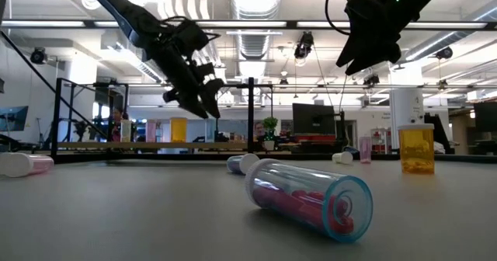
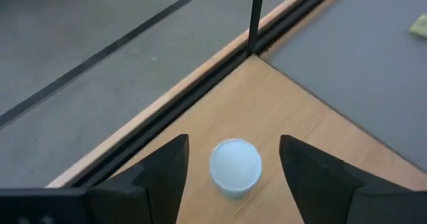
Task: Pick and place medicine bottles onto shelf by color
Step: Put the right yellow pill bottle on the shelf aligned with the other yellow pill bottle
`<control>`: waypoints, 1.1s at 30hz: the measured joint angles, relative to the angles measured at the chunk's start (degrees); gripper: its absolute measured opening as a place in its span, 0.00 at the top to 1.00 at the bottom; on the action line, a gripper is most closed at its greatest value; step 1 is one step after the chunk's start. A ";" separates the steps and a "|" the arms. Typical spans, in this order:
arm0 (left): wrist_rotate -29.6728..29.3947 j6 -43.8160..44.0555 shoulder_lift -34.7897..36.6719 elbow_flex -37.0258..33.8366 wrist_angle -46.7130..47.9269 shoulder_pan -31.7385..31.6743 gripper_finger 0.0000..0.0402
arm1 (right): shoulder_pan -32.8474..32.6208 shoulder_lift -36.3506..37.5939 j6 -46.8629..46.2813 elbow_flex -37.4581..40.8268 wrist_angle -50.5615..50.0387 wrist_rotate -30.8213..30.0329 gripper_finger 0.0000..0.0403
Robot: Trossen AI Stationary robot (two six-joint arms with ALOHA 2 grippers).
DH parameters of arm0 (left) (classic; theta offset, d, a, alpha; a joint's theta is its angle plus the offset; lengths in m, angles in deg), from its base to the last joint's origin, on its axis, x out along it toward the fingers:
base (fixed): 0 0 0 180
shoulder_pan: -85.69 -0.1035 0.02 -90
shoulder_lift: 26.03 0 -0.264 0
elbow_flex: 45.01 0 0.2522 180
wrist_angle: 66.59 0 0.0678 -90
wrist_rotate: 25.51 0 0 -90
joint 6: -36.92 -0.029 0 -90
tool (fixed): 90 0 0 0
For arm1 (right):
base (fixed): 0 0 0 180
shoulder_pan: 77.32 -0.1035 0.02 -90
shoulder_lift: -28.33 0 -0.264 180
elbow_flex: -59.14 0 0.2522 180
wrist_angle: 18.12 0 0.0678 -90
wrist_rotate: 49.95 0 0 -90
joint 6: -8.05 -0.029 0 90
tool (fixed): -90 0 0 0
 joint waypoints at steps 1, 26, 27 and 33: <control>0.00 0.02 0.59 0.20 0.44 0.02 0.46 | 0.00 0.00 0.00 0.00 0.00 0.00 0.43; 0.58 15.58 15.71 8.15 21.60 19.12 0.45 | -0.04 0.00 0.61 0.00 -0.09 0.09 0.43; 0.59 18.01 15.99 8.04 23.71 20.13 0.45 | -0.04 0.00 0.61 0.00 -0.09 0.09 0.43; 0.64 32.51 16.23 6.71 33.02 25.86 0.45 | -0.04 0.00 0.61 0.00 -0.16 0.07 0.43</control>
